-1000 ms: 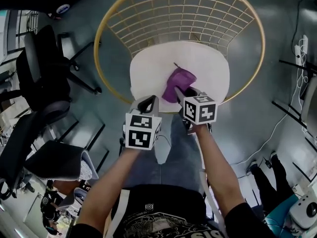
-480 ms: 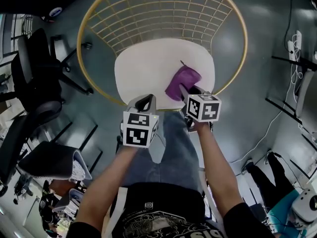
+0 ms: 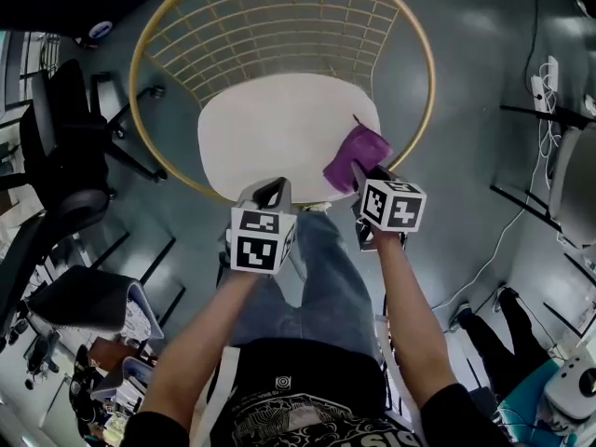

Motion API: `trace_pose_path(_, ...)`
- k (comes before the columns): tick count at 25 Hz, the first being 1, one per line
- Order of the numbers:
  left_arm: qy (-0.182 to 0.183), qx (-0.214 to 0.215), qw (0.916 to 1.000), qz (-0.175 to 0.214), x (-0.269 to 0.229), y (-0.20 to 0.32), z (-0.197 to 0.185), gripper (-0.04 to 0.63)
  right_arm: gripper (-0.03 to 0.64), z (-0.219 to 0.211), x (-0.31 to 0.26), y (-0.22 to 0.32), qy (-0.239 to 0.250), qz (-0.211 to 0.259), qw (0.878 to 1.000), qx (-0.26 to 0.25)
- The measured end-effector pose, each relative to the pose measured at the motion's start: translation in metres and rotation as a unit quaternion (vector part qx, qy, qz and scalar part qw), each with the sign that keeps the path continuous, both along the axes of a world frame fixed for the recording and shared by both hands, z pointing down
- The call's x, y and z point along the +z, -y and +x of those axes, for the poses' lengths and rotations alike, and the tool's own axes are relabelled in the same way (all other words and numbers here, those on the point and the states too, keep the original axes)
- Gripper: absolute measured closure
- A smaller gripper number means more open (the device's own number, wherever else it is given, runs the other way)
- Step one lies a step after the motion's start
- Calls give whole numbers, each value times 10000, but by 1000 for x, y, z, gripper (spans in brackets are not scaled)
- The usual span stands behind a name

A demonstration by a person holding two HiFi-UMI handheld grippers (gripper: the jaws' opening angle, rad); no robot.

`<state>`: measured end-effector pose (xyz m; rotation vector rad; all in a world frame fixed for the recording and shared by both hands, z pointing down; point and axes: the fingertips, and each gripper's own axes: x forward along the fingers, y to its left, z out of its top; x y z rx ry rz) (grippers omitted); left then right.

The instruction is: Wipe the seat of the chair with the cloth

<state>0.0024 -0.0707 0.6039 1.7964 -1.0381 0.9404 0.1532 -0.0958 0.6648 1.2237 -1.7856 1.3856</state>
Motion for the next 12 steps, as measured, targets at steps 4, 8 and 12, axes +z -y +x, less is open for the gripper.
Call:
trace_pose_path(4,43,-155,9999,2,0,-1,7,594,555,15,-3,-3,-197,55,9998,-83)
trace_pose_path(8,63,-178,9998,57,-4,-4,17,594,555,21,-4,-6,-159,75,9996,-235)
trace_pose_path(12,84,-368,9993,33,-3,-9,10,594,556,5,-16,-3,210,90,9991,-361)
